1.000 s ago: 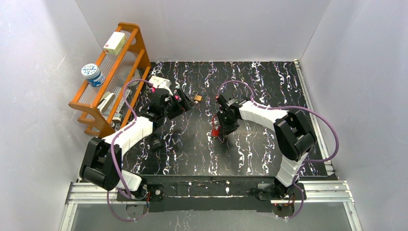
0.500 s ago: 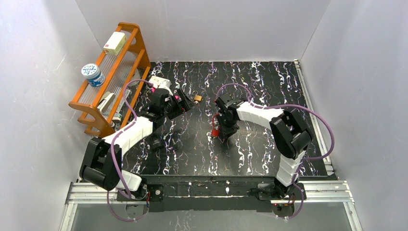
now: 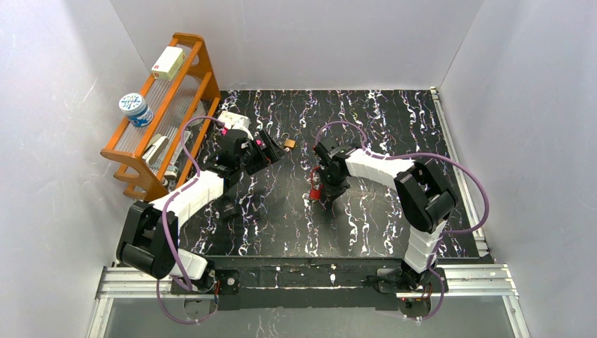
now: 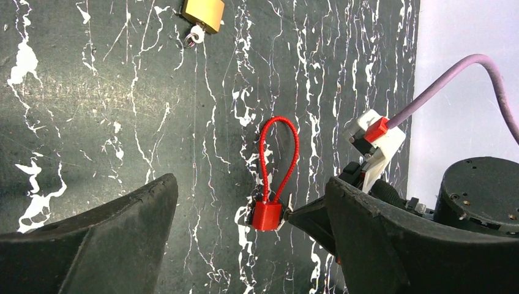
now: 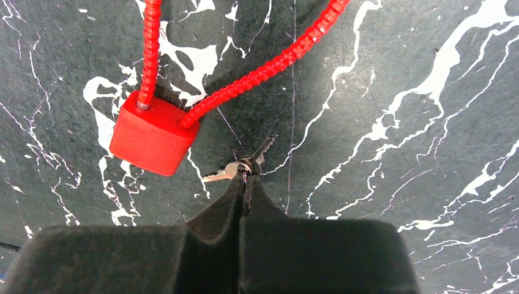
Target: Unlock with the key
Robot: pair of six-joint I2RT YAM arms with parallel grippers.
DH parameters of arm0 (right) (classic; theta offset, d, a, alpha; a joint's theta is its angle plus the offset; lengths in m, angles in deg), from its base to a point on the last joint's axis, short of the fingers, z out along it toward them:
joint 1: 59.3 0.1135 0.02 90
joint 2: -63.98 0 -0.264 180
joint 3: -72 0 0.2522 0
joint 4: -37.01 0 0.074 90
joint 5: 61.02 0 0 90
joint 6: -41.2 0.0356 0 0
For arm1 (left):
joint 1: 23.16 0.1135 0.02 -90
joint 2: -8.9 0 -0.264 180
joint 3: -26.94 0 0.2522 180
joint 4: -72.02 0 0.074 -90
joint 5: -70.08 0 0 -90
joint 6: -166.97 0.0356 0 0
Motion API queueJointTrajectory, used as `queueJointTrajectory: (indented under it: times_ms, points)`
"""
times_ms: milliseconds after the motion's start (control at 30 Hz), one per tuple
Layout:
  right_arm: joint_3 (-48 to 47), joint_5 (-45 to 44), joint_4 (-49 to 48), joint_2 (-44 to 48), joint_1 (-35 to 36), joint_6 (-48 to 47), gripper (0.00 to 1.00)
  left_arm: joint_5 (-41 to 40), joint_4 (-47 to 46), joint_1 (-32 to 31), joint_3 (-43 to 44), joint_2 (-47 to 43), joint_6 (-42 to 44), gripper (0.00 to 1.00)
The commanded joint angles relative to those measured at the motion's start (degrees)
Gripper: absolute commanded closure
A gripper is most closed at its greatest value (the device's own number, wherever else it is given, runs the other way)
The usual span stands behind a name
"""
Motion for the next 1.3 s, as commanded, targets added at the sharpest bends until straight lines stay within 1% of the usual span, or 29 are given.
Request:
queueJointTrajectory:
  times_ms: [0,133,400,500,633,733,867,933,1100,1267]
  points:
    - [-0.5,-0.3,-1.7,1.8,0.3,-0.2,0.99,0.7,-0.6,-0.2,-0.1,-0.8,-0.6,0.13]
    - [0.8,0.6,-5.5,4.9,0.2,-0.6,0.99,1.8,-1.5,-0.2,-0.2,-0.7,-1.9,0.13]
    - [6.0,3.8,-15.0,15.3,0.3,-2.3,0.99,5.7,-5.0,-0.9,-0.8,-0.5,-3.1,0.13]
    - [6.6,3.6,-17.5,18.7,0.3,-2.2,0.99,8.1,-8.1,-1.2,-1.4,-0.6,-3.6,0.13]
    - [5.1,2.0,-19.7,22.3,0.3,0.6,0.99,11.8,-13.6,-2.0,-1.8,-0.6,-4.4,0.13]
    - [2.5,-0.6,-21.7,22.7,-0.2,3.7,0.99,14.1,-17.1,-3.1,-0.9,-0.4,-4.5,0.14]
    - [-3.0,0.9,-22.4,21.5,-1.8,6.5,0.99,16.4,-18.6,-4.4,2.3,1.2,-4.6,0.16]
    - [-5.0,2.3,-23.0,21.4,-2.2,7.9,0.99,16.2,-18.6,-4.6,3.5,2.1,-6.3,0.19]
    - [-6.9,5.9,-24.9,21.8,-3.6,12.3,0.99,16.4,-22.6,-5.3,4.2,3.9,-12.0,0.22]
    - [-6.8,7.9,-24.9,22.1,-4.3,14.4,0.99,15.0,-24.7,-5.6,4.6,3.1,-13.4,0.29]
